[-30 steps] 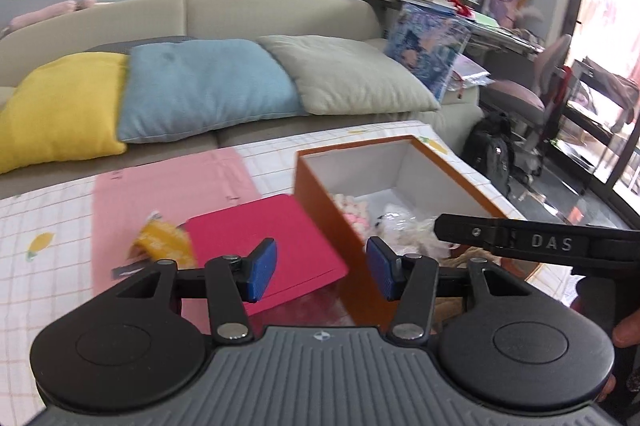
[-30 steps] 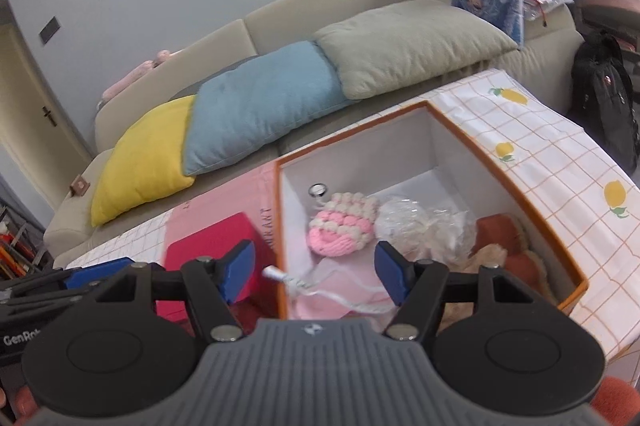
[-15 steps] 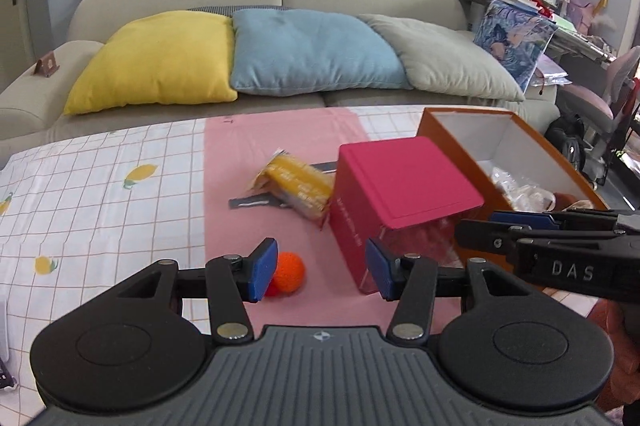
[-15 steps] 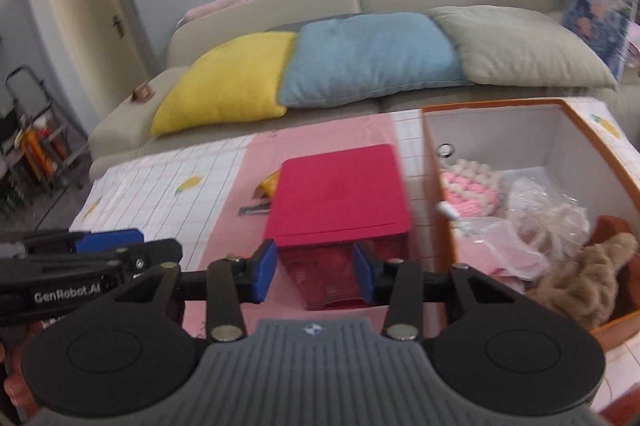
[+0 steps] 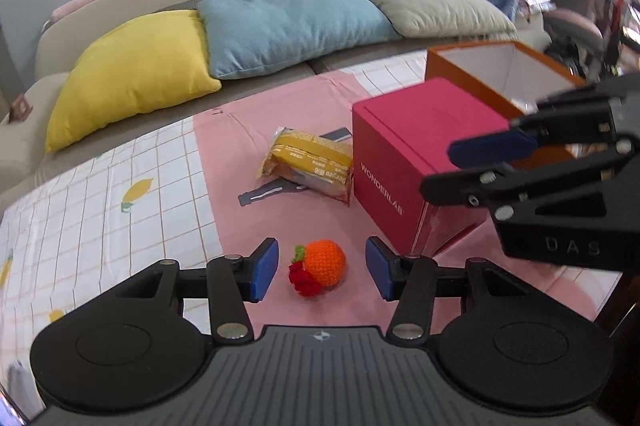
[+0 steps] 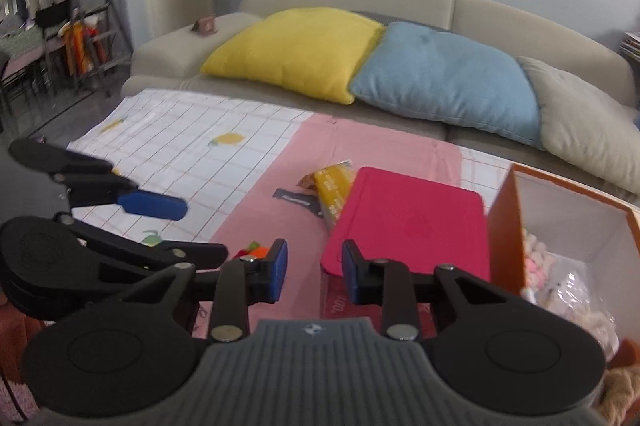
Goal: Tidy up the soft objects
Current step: 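Grasp the orange crocheted fruit with the left gripper while the right grasps the yellow snack packet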
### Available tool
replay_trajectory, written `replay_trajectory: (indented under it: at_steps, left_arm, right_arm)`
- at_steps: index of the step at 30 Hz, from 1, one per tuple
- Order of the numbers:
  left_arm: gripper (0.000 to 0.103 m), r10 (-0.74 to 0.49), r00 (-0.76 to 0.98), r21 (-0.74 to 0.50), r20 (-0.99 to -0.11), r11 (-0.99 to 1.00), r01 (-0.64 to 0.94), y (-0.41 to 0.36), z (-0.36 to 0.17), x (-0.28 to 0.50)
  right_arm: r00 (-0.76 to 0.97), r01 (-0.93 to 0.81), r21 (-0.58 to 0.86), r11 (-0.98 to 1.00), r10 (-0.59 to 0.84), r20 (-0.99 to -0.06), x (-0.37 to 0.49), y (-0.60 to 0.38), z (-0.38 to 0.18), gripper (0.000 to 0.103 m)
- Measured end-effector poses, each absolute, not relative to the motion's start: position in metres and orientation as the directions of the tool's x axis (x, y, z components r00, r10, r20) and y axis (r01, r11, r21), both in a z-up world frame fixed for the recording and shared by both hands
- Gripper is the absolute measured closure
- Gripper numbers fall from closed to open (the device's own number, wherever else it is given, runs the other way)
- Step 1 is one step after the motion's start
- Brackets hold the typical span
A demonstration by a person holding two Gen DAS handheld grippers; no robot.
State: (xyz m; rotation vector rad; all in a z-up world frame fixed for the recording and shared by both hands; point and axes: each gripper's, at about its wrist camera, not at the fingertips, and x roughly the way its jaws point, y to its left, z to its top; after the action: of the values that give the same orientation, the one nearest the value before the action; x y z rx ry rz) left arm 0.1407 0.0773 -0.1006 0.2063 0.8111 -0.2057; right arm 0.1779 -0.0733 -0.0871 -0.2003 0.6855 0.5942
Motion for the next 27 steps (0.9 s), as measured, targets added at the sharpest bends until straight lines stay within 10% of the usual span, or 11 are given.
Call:
replay_trajectory:
  at_steps: [27]
  left_arm:
    - [0.045, -0.118, 0.498, 0.07, -0.859, 0.937, 0.342, 0.082, -0.176, 0.202]
  right_arm:
    - [0.544, -0.699, -0.04, 0.714, 0.494, -0.679, 0.237, -0.029, -0.106, 0.075]
